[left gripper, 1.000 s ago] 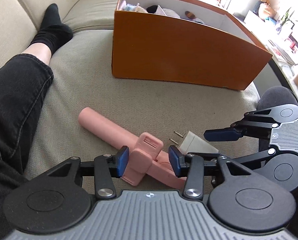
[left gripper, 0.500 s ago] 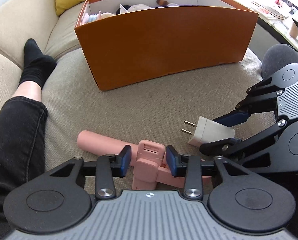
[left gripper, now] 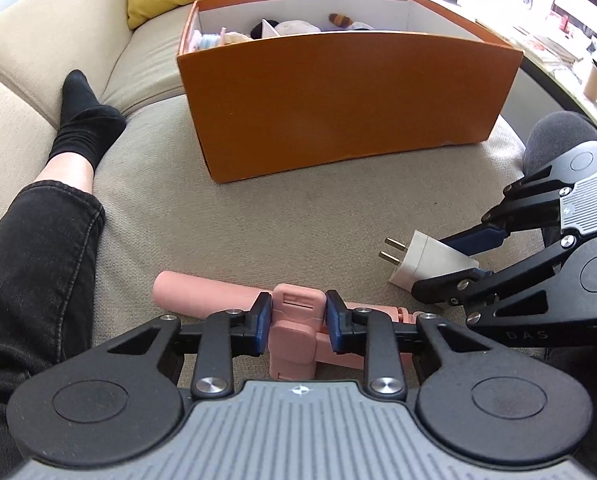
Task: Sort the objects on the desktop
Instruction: 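Grasp the pink selfie stick with the left gripper while the right gripper grasps the charger, then lift the selfie stick and charger and carry them over the orange box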
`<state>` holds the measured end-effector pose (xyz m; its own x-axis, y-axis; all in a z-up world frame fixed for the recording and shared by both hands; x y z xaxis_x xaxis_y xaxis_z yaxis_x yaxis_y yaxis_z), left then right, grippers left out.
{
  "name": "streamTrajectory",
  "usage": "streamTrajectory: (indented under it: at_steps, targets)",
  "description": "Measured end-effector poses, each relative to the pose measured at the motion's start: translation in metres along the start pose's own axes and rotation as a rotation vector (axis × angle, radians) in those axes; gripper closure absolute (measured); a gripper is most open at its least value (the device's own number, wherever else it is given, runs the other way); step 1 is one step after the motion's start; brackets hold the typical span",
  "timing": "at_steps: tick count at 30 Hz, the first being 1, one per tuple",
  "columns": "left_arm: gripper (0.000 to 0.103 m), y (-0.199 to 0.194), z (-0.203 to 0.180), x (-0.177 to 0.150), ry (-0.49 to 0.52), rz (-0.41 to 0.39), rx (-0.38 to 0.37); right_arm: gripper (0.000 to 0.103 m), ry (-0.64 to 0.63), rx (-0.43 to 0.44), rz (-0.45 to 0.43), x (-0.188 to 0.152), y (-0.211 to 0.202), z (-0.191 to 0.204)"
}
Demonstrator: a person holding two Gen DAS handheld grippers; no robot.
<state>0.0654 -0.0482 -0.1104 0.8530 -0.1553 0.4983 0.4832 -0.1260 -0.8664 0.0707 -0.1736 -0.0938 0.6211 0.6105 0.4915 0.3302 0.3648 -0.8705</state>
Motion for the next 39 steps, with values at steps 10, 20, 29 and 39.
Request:
streamTrajectory:
  at_steps: [10, 20, 29, 39]
  targets:
    - [0.071, -0.011, 0.019, 0.006, -0.110, -0.027, -0.047, 0.068, 0.014, 0.001, -0.047, 0.005, -0.017, -0.010]
    - [0.071, -0.040, 0.026, 0.014, -0.142, -0.105, -0.087, 0.068, 0.031, -0.014, -0.099, 0.010, -0.040, -0.021]
    - [0.072, -0.079, 0.021, 0.031, -0.071, -0.168, -0.107, 0.068, 0.021, 0.016, -0.164, 0.015, -0.076, -0.030]
    - [0.072, -0.111, 0.003, 0.061, 0.022, -0.236, -0.143, 0.068, 0.027, -0.025, -0.254, 0.020, -0.119, -0.043]
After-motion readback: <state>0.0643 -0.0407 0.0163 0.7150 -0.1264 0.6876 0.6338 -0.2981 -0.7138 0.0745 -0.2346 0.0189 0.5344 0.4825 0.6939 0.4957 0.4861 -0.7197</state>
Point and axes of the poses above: each gripper's, at about its wrist camera, not at the fingertips, and y roughly the way its jaws point, z to its left, x to its top, the point moved 1 cm from there along y, roughly the way its jaws point, and after that the axes turned 9 degrees about -y, right-handed, at the moved point
